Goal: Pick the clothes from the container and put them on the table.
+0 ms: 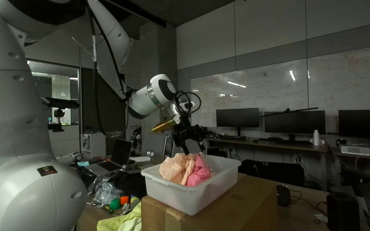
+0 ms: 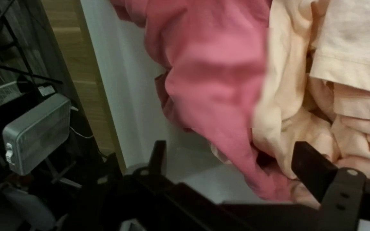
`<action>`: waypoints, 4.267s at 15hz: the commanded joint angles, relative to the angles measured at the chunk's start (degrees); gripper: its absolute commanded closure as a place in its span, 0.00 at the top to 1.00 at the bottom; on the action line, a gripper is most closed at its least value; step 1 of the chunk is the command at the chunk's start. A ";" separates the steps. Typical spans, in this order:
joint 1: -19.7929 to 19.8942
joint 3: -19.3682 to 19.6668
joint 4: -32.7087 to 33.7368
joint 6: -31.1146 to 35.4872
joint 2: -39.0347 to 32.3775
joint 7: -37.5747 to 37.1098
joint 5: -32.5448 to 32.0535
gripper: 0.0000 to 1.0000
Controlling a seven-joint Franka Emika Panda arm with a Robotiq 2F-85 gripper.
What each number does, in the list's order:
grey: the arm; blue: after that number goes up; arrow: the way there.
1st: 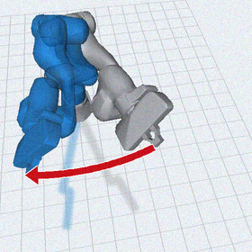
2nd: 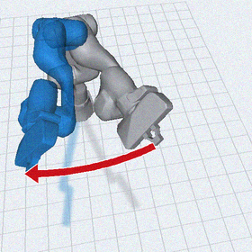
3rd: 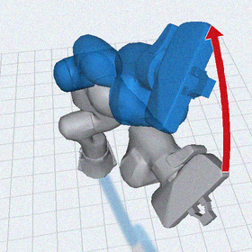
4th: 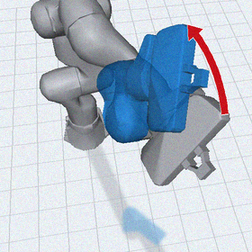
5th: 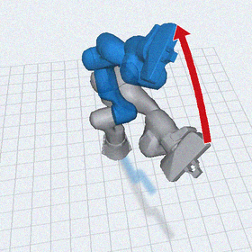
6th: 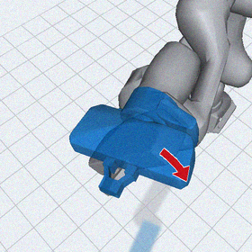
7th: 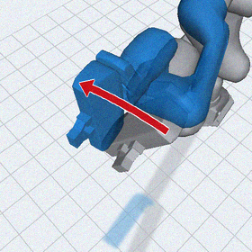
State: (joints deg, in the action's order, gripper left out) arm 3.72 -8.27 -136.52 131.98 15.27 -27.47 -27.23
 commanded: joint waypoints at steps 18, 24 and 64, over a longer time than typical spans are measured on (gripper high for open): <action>-1.63 4.17 0.66 10.35 -9.30 17.02 6.53 0.66; -1.79 4.02 0.02 10.55 -7.84 16.12 7.10 0.19; -22.13 -16.30 11.60 -1.67 9.51 12.54 30.65 0.09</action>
State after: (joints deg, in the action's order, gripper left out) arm -15.46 -26.06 -129.63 132.70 29.95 -20.86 1.67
